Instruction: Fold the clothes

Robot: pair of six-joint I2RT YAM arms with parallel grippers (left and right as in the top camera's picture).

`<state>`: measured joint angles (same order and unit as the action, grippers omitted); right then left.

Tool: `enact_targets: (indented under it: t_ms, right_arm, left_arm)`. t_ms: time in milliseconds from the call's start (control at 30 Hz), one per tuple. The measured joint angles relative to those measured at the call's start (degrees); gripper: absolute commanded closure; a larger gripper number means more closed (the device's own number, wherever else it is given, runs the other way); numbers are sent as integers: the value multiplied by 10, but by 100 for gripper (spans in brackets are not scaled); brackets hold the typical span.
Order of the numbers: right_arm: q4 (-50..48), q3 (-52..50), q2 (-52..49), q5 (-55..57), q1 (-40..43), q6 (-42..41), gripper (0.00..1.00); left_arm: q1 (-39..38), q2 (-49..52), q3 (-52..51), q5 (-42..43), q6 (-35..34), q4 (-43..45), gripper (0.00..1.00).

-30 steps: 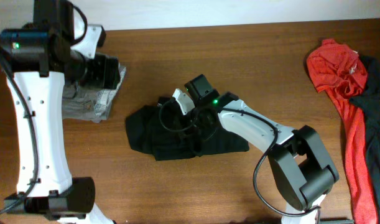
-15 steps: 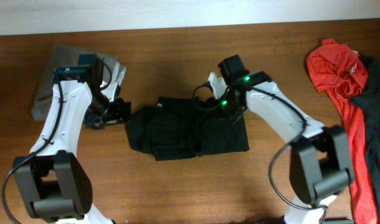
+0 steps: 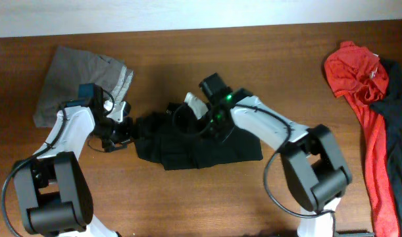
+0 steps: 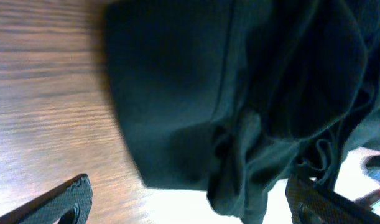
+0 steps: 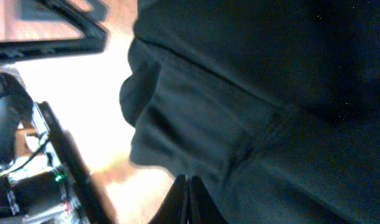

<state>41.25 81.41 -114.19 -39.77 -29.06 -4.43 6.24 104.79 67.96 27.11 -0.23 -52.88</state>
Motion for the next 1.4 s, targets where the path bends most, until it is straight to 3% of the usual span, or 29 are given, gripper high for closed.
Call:
enact_targets:
  t_ms: [300,433,533,600,667,733,900,1000,1233,1400]
  right_arm:
    - [113,57,116,29,148,30,96]
    - [133,57,134,29,174,39,96]
    - [142,57,134,30,180,45,96]
    - [145,57,134,31,180,47,96]
    - [146,57,134,31,180,47,96]
    - [150,57,134,31,180,47,96]
    - [165,57,134,35,180,60,96]
    - [171,57,137,49,184,65,96]
    - [171,57,196,64,264,67,96]
    - [173,57,233,68,325,66,96]
  left_arm:
    - [-27,-1,-85,65,2,180,1]
    - [-50,-1,-94,70,2,234,3]
    - [-77,-1,-97,68,-1,245,33]
    - [-93,-1,-99,63,-1,245,67]
    - [-104,-1,-101,57,-4,245,89]
    - [-110,-1,-101,56,-3,244,99]
    - [-98,-1,-98,55,-3,214,99]
    - [-77,-5,-68,41,-2,141,99]
    - [-57,-42,134,-38,42,-53,99]
    - [-101,-57,203,-64,58,-64,100]
